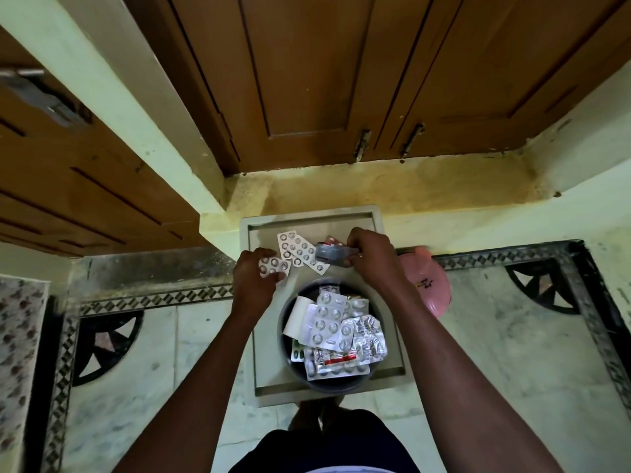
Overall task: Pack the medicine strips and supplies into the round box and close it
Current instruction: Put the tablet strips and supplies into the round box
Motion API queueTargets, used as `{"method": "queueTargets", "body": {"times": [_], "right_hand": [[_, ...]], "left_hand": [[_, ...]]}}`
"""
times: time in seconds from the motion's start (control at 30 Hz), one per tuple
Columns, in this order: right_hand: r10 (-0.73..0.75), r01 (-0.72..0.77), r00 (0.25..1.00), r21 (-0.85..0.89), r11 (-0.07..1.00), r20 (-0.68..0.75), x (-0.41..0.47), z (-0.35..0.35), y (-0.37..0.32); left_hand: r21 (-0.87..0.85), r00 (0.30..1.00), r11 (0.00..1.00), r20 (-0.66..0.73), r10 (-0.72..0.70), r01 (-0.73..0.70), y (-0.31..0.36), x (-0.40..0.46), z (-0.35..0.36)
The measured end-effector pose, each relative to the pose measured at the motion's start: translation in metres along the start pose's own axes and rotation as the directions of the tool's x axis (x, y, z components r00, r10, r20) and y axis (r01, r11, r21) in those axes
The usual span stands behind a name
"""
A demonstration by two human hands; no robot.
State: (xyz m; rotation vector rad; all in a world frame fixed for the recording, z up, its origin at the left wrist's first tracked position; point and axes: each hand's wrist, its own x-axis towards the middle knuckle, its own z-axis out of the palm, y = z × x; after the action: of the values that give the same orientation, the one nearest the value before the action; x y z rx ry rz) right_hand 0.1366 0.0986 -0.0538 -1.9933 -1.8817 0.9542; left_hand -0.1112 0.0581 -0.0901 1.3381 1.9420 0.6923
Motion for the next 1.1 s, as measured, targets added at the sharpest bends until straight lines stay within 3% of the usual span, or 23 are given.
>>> {"method": "queueTargets", "body": {"times": [0.1,0.23,0.47,0.57,0.7,0.87,0.97,1.1], "right_hand": [[0.0,0.01,0.995,0.096,0.995,-0.096,-0.016,-0.014,-0.001],[0.001,0.039,0.982,0.205,0.978,-0.191,-0.053,-0.026,-0.006],[0.172,-0.103,0.981,0.514,0.852,-0.088,-0.131,-0.015,-0.006],[0.194,-0.148,0.979,0.451,0.88,-0.056,-0.15,0.004,0.001],[0.078,-0.073,0.996,0.09,0.993,-0.053,-0.156,0.015,0.009],[-0.079,0.067,0.996,-0.244,0.968,-0.04,-0.154,0.016,0.006],[-0.092,0.09,0.996,-0.279,0.956,0.009,-0.156,0.018,0.008],[-0.051,0.08,0.987,-0.194,0.978,0.151,-0.161,0.027,0.012]], "left_hand": [[-0.158,0.999,0.987,-0.041,0.013,-0.019,0.01,-0.013,-0.009],[-0.201,0.993,0.974,-0.077,0.09,-0.104,0.031,-0.046,-0.02],[-0.144,0.955,0.96,0.145,0.259,-0.239,0.037,-0.108,-0.008],[-0.023,0.922,0.953,0.247,0.297,-0.301,0.024,-0.121,0.0],[0.163,0.917,0.924,0.265,0.297,-0.346,0.012,-0.13,0.006],[0.285,0.897,0.855,0.234,0.376,-0.433,0.015,-0.136,0.01],[0.227,0.889,0.882,0.31,0.337,-0.413,0.009,-0.142,0.013],[0.241,0.836,0.857,0.446,0.319,-0.455,0.004,-0.147,0.013]]}}
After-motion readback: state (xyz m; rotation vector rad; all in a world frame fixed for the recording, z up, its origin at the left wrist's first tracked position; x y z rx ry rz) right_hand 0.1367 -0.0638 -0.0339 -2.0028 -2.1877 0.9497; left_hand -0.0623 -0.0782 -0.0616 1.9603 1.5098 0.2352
